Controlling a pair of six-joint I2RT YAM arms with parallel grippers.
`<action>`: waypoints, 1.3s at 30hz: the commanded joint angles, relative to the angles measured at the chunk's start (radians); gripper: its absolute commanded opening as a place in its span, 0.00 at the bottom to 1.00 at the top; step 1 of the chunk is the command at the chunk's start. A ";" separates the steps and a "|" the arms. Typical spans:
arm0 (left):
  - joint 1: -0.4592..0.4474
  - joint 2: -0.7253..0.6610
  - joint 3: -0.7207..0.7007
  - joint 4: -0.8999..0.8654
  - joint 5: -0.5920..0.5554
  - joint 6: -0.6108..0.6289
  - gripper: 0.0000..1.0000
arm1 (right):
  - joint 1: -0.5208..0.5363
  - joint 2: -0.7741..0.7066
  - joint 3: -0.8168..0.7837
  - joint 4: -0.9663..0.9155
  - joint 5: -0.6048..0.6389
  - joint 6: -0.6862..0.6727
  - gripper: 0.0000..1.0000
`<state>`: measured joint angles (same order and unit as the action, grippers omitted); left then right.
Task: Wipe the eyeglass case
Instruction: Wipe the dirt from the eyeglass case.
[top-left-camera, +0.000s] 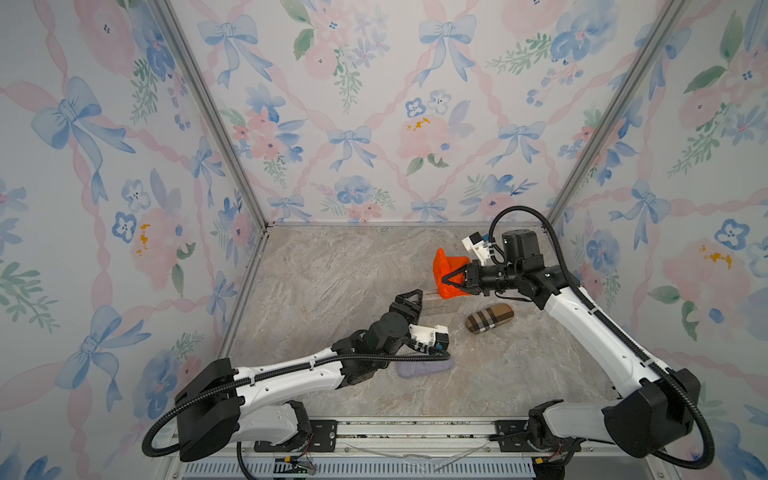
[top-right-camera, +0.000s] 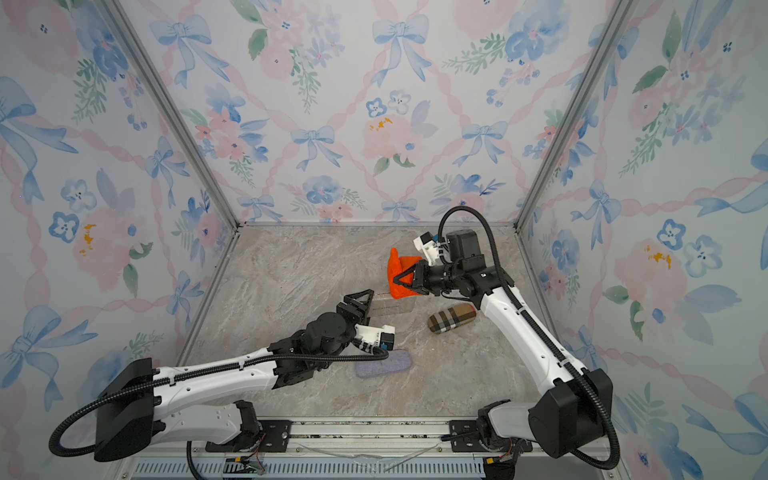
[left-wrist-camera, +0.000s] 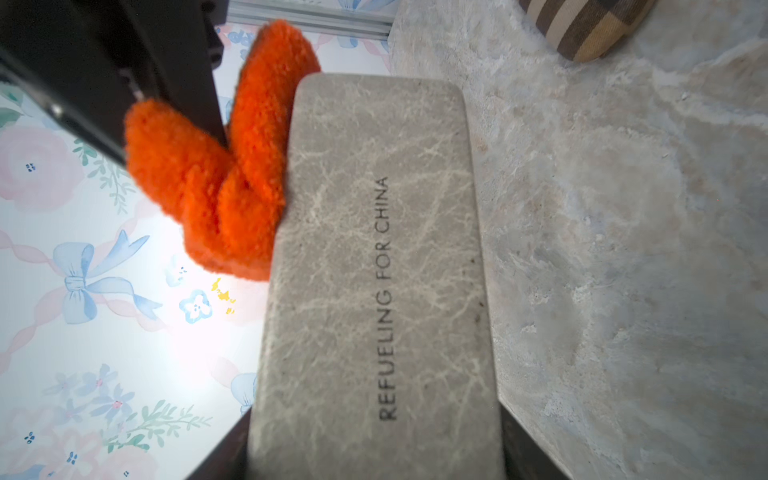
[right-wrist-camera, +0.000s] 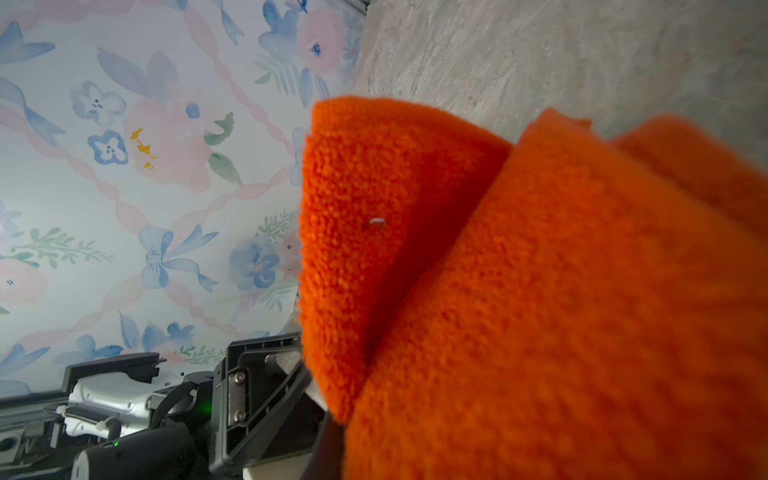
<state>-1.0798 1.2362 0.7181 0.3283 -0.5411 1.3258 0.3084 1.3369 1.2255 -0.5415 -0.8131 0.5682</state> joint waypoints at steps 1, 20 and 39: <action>-0.001 -0.018 0.024 0.192 -0.020 -0.003 0.28 | -0.021 -0.023 -0.017 -0.124 -0.037 -0.078 0.00; 0.003 -0.028 -0.009 0.225 -0.031 -0.018 0.29 | -0.012 -0.023 -0.120 -0.030 -0.115 -0.019 0.00; 0.013 -0.058 -0.029 0.249 -0.065 -0.052 0.28 | -0.089 -0.059 -0.188 0.001 -0.151 -0.038 0.00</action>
<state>-1.0775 1.2461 0.6712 0.3775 -0.5774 1.3327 0.2829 1.3243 1.0962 -0.4347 -0.9665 0.5713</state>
